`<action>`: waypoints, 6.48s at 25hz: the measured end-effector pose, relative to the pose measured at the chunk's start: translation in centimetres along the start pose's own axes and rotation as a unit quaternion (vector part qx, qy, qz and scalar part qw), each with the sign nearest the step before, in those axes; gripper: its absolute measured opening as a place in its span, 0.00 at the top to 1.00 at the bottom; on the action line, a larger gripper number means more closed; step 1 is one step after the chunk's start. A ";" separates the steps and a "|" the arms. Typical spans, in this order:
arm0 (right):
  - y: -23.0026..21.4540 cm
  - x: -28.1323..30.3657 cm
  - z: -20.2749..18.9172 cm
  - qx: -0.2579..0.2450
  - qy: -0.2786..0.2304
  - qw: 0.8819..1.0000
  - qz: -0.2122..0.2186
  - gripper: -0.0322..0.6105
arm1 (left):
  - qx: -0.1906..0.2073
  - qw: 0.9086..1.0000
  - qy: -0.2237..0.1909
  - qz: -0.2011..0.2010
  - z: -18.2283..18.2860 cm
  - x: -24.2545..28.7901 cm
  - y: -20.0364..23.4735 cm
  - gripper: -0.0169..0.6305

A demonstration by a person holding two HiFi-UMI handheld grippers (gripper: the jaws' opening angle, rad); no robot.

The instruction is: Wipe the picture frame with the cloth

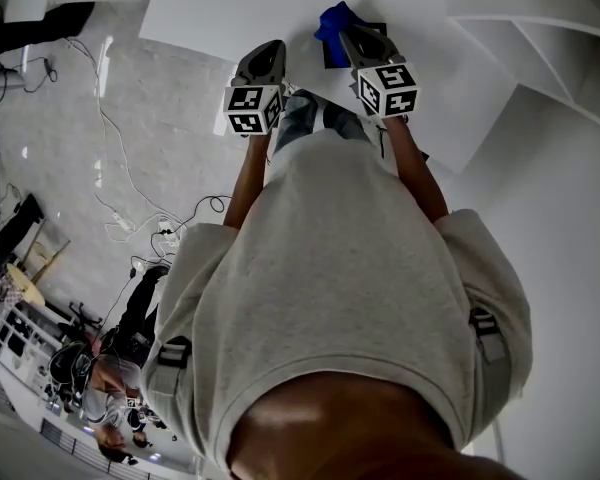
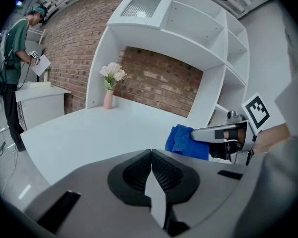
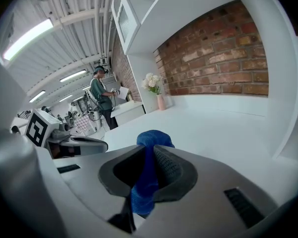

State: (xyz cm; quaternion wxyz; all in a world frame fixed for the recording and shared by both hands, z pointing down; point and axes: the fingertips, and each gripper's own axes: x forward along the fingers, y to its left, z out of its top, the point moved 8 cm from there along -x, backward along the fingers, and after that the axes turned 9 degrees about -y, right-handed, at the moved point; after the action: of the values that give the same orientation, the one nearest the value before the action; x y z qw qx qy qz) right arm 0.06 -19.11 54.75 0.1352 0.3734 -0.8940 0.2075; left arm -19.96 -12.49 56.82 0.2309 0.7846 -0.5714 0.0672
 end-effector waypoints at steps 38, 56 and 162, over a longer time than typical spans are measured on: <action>-4.1 0.2 -4.3 0.066 0.038 0.996 -0.053 0.85 | 0.008 1.000 0.000 -0.007 0.1 0.2 -0.8 0.95; -10.7 -5.8 -5.0 0.090 0.021 0.985 -0.148 0.85 | 0.031 0.998 0.002 -0.055 0.9 3.4 -4.2 0.95; -0.2 -4.1 -3.6 0.029 0.012 0.999 -0.037 0.85 | 0.031 0.998 -0.034 -0.034 0.5 -1.0 -3.0 0.95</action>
State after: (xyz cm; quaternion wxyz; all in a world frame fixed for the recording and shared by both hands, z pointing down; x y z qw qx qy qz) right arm 3.34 -15.06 56.38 0.1427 0.4078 -0.8714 0.2323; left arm -17.60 -11.15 55.21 0.1886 0.8121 -0.5499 0.0505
